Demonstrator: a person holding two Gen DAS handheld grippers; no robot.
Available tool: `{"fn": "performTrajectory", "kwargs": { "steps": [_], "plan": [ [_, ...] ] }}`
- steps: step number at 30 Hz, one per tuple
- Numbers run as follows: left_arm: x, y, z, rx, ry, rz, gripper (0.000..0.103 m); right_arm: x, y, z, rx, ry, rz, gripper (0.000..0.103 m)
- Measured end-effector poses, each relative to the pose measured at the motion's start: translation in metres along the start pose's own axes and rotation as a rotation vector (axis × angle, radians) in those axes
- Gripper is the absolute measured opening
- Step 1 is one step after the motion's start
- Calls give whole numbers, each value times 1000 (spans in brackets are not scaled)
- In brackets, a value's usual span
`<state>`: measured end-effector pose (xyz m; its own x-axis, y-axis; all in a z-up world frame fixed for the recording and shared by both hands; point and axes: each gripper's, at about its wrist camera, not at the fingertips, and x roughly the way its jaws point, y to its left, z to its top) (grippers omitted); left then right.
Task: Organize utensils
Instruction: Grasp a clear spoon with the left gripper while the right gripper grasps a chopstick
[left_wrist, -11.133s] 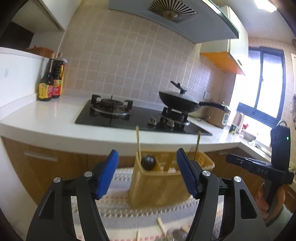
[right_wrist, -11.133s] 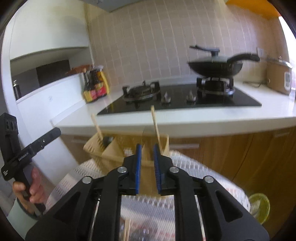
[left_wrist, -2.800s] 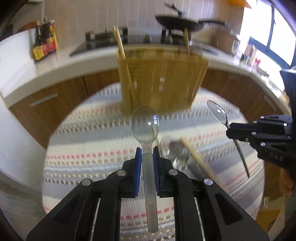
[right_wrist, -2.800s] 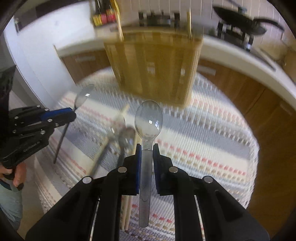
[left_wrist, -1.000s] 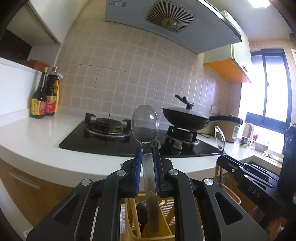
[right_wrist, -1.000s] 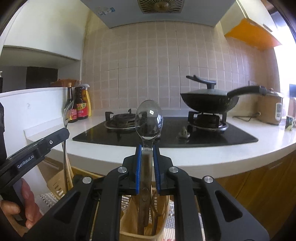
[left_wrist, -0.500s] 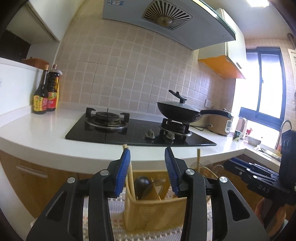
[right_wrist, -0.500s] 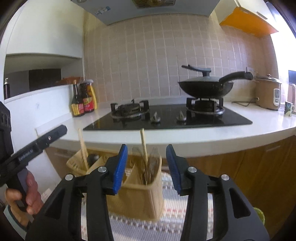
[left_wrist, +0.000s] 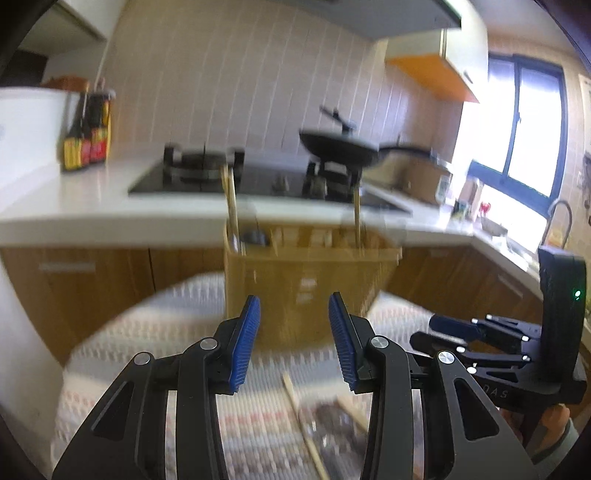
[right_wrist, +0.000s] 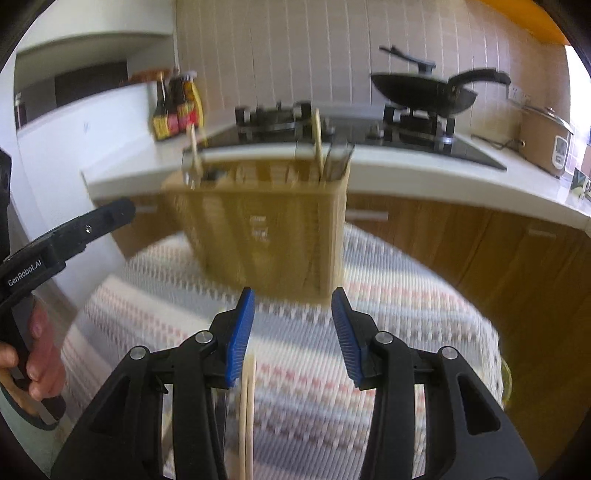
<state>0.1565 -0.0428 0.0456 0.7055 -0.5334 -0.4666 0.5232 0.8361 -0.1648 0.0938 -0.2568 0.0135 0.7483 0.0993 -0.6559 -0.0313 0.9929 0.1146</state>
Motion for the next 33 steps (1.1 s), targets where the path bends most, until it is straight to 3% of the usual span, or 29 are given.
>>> {"fn": "performTrajectory", "kwargs": {
  "steps": [7, 13, 20, 23, 30, 33],
  "plan": [
    [18, 4, -52, -30, 196, 4, 36, 8, 6, -48, -6, 107, 23, 40],
    [34, 11, -82, -78, 328, -18, 26, 14, 15, -69, -11, 180, 41, 37],
    [41, -6, -92, -23, 400, -43, 25, 21, 24, -84, -27, 236, 32, 35],
    [48, -12, -96, -11, 446, -36, 30, 23, 26, -87, -37, 249, 29, 34],
    [64, -33, -94, 75, 486, 59, 31, 28, 40, -84, -128, 277, -17, 32],
    [68, -39, -93, 107, 495, 96, 21, 28, 40, -84, -135, 281, -13, 20]
  ]
}}
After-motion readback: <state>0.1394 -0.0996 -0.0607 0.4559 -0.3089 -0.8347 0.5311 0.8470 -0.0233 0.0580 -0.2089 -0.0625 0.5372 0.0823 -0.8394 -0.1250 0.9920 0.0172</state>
